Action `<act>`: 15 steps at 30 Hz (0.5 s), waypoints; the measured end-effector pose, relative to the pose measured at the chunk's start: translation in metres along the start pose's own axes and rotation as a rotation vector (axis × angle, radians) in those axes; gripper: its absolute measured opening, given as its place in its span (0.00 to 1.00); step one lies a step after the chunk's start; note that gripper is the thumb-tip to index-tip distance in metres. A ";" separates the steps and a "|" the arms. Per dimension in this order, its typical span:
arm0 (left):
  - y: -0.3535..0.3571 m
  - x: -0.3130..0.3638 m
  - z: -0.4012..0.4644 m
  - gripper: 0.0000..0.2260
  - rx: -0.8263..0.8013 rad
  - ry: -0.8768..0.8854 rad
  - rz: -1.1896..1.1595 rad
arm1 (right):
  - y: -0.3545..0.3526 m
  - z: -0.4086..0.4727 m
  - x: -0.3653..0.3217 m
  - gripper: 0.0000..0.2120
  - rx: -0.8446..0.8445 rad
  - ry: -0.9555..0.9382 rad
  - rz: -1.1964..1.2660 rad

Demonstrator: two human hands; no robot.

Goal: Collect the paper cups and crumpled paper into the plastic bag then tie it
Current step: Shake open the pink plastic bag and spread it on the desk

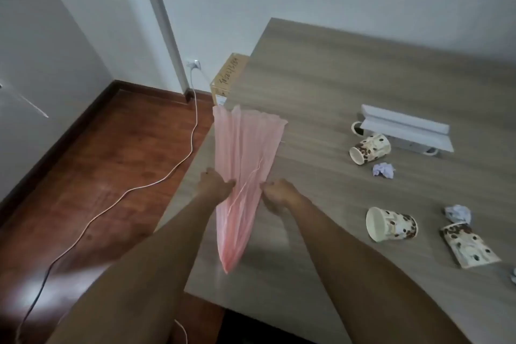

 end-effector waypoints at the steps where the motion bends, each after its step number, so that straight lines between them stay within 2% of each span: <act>1: 0.003 -0.004 0.000 0.36 0.007 -0.027 -0.014 | 0.009 0.002 0.001 0.22 -0.004 -0.003 0.056; 4: 0.013 -0.016 0.000 0.29 0.029 -0.087 -0.086 | 0.020 -0.001 0.002 0.15 0.038 0.003 0.193; 8: 0.019 -0.012 -0.005 0.20 0.009 -0.110 -0.161 | 0.026 0.003 0.014 0.14 0.047 0.058 0.329; 12: 0.013 0.012 -0.021 0.19 0.012 -0.037 -0.255 | 0.011 -0.009 0.031 0.08 0.117 0.126 0.470; 15: 0.001 0.033 -0.041 0.19 0.038 0.036 -0.336 | -0.003 -0.022 0.041 0.13 0.130 0.164 0.605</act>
Point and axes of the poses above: each hand's wrist, its own z-axis towards the middle knuckle, its own y-axis out of the palm, x = y × z, the point moved 8 cm from there along z, towards the middle knuckle, and after that the axes turned 3 degrees about x, right-handed, at the moved point
